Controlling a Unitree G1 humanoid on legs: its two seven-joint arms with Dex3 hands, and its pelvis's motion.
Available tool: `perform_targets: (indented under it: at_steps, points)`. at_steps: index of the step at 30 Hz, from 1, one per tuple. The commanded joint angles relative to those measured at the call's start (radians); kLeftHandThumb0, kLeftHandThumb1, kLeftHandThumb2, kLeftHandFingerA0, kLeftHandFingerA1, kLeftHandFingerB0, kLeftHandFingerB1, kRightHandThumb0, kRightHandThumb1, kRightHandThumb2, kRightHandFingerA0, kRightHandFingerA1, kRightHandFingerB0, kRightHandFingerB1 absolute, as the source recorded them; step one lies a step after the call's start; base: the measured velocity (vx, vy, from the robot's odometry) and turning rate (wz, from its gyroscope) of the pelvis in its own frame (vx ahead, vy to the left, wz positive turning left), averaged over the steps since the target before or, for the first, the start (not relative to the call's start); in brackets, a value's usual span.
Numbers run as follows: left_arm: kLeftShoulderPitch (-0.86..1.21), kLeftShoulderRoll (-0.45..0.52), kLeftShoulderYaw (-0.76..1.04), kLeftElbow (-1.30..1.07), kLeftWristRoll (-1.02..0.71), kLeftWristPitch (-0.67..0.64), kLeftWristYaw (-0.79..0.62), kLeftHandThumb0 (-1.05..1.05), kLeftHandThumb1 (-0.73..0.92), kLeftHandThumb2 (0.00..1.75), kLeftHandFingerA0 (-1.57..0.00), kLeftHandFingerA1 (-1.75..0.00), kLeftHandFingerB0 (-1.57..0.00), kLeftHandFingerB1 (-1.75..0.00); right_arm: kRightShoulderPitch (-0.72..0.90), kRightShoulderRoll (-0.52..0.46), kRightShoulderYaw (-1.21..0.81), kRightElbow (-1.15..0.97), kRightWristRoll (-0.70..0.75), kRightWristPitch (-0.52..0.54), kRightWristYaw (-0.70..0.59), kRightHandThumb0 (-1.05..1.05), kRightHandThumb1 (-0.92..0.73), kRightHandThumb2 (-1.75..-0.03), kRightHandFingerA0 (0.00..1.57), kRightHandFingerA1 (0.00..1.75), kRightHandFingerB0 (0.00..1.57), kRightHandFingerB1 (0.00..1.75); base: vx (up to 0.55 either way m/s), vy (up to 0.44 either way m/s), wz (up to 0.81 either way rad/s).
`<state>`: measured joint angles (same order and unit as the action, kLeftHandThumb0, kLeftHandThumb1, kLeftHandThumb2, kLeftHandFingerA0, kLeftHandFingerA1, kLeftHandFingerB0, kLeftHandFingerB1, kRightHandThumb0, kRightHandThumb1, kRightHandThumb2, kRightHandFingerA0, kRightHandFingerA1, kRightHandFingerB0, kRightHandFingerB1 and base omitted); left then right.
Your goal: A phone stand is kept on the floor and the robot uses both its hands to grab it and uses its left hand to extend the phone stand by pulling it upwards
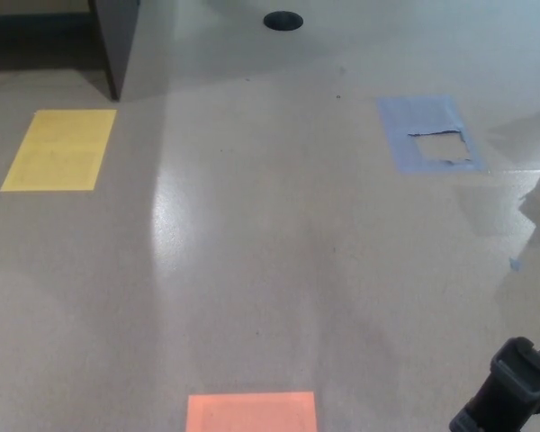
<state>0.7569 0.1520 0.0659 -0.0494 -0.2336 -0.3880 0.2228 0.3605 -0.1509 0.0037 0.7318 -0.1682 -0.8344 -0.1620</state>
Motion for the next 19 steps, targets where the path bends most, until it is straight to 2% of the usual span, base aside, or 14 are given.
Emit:
perform_targets:
  at_steps: [1, 4, 5, 8, 9, 10, 11, 13, 14, 19]
  points:
    - [-0.004, -0.038, 0.108, 0.093, 0.099, -0.448, -0.054, -0.17, 0.54, 0.57, -0.50, -0.36, -0.50, -0.37, 0.020, 0.002, -0.117, -0.004, -0.025, -0.094, -0.184, -0.64, -0.28, -0.88, 1.18, 1.06, 1.09, 0.96, 0.00, 0.000, 0.00]
    - [-0.007, -0.042, 0.113, 0.099, 0.102, -0.452, -0.056, -0.17, 0.54, 0.56, -0.51, -0.37, -0.50, -0.37, 0.020, 0.001, -0.119, 0.005, -0.023, -0.097, -0.176, -0.66, -0.27, -0.88, 1.19, 1.06, 1.09, 0.96, 0.00, 0.000, 0.00]
    - [-0.004, -0.040, 0.117, 0.092, 0.112, -0.452, -0.052, -0.20, 0.55, 0.57, -0.52, -0.37, -0.50, -0.37, 0.024, 0.004, -0.119, -0.003, -0.020, -0.090, -0.170, -0.68, -0.33, -0.68, 1.23, 1.00, 1.15, 0.87, 0.00, 0.000, 0.00]
    - [-0.017, -0.036, 0.126, 0.108, 0.120, -0.469, -0.055, -0.20, 0.54, 0.56, -0.51, -0.37, -0.49, -0.37, 0.021, -0.004, -0.116, 0.012, -0.047, -0.091, -0.184, -0.66, -0.32, -0.65, 1.26, 0.98, 1.15, 0.84, 0.00, 0.000, 0.00]
    - [-0.019, -0.039, 0.126, 0.114, 0.113, -0.471, -0.060, -0.20, 0.53, 0.61, -0.48, -0.38, -0.48, -0.39, 0.022, -0.007, -0.117, 0.018, -0.050, -0.093, -0.185, -0.71, -0.32, -0.61, 1.24, 0.98, 1.20, 0.82, 0.00, 0.000, 0.00]
    - [-0.022, -0.044, 0.125, 0.122, 0.101, -0.473, -0.068, -0.20, 0.53, 0.61, -0.48, -0.38, -0.48, -0.39, 0.022, -0.011, -0.117, 0.026, -0.055, -0.096, -0.186, -0.71, -0.32, -0.61, 1.24, 0.98, 1.20, 0.82, 0.00, 0.000, 0.00]
    - [-0.017, -0.046, 0.126, 0.117, 0.103, -0.468, -0.068, -0.19, 0.53, 0.60, -0.48, -0.38, -0.48, -0.39, 0.026, -0.012, -0.116, 0.017, -0.063, -0.091, -0.190, -0.74, -0.23, -0.82, 1.22, 1.04, 1.16, 0.89, 0.00, 0.000, 0.00]
    - [-0.017, -0.049, 0.130, 0.119, 0.105, -0.471, -0.072, -0.19, 0.53, 0.60, -0.48, -0.38, -0.48, -0.39, 0.028, -0.012, -0.116, 0.014, -0.069, -0.090, -0.194, -0.74, -0.23, -0.82, 1.22, 1.04, 1.16, 0.89, 0.00, 0.000, 0.00]
    - [-0.020, -0.048, 0.134, 0.127, 0.110, -0.480, -0.073, -0.15, 0.54, 0.59, -0.48, -0.37, -0.48, -0.37, 0.033, -0.010, -0.115, 0.002, -0.066, -0.075, -0.188, -0.70, -0.27, -0.63, 1.27, 0.97, 1.22, 0.81, 0.00, 0.000, 0.00]
    - [-0.020, -0.048, 0.146, 0.129, 0.133, -0.479, -0.067, -0.22, 0.52, 0.61, -0.47, -0.39, -0.47, -0.39, 0.038, -0.009, -0.111, -0.017, -0.073, -0.047, -0.187, -0.64, -0.25, -0.67, 1.27, 0.97, 1.22, 0.81, 0.00, 0.000, 0.00]
